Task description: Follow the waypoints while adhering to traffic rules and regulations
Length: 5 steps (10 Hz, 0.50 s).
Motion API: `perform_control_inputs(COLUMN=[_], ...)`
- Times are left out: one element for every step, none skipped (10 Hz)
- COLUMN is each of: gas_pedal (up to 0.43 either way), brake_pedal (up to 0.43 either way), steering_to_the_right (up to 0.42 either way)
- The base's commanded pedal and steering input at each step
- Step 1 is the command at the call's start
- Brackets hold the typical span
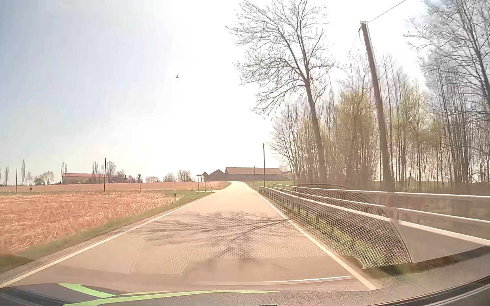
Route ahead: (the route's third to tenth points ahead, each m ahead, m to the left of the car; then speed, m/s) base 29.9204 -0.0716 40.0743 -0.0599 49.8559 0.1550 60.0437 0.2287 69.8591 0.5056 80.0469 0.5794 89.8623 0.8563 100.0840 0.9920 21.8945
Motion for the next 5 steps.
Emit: perform_control_inputs(gas_pedal=[0.378, 0.378, 0.378, 0.378, 0.378], brake_pedal=[0.000, 0.000, 0.000, 0.000, 0.000], steering_to_the_right=[-0.003, -0.003, -0.003, -0.003, -0.003])
